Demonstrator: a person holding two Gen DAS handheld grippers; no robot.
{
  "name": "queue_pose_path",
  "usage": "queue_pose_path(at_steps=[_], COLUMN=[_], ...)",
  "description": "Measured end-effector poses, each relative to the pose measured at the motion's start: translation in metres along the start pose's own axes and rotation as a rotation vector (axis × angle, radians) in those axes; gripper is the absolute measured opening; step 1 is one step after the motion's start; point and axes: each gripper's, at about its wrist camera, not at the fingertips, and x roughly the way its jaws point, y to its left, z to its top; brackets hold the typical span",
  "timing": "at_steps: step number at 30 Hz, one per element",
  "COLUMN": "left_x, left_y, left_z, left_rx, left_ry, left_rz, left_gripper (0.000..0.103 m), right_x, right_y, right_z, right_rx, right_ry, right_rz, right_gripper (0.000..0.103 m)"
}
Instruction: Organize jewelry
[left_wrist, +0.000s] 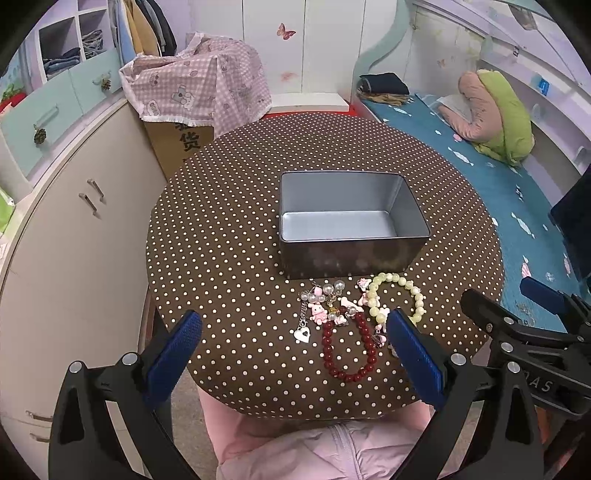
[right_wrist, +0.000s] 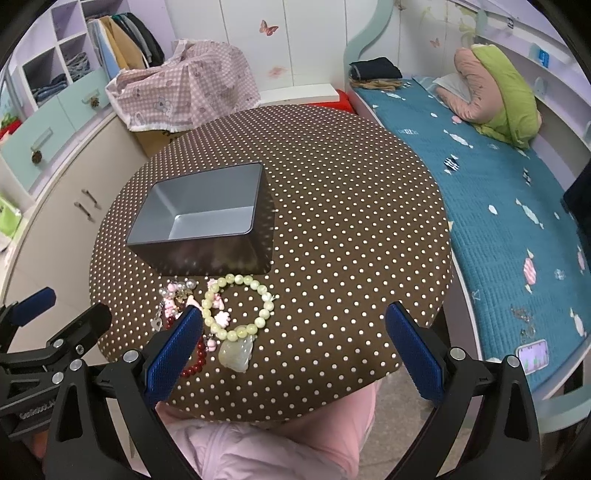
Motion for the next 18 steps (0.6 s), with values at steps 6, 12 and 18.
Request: queue_pose_path(at_steps=[6,12,18], left_x=[0.005,0.013,0.027], left_y=[0.003,0.011,0.023], left_z=[0.0,-0.002,-0.005], left_rx=[-0.004,0.001,0.0], left_ry=[0.012,0.028,0.05], left_rz=[-0.019,-0.031,-0.049], left_gripper=[0.096,0.096,0.096], right_x=[0.005,0.012,0.026], right_y=[0.002,0.008,0.016], right_z=[0.001,0.0,-0.006], right_rx=[0.003,-0.003,-0.038], right_ry=[0.012,0.024,0.037], right_rz=[0.007,0.009,0.011], right_gripper=[0.096,0.096,0.096])
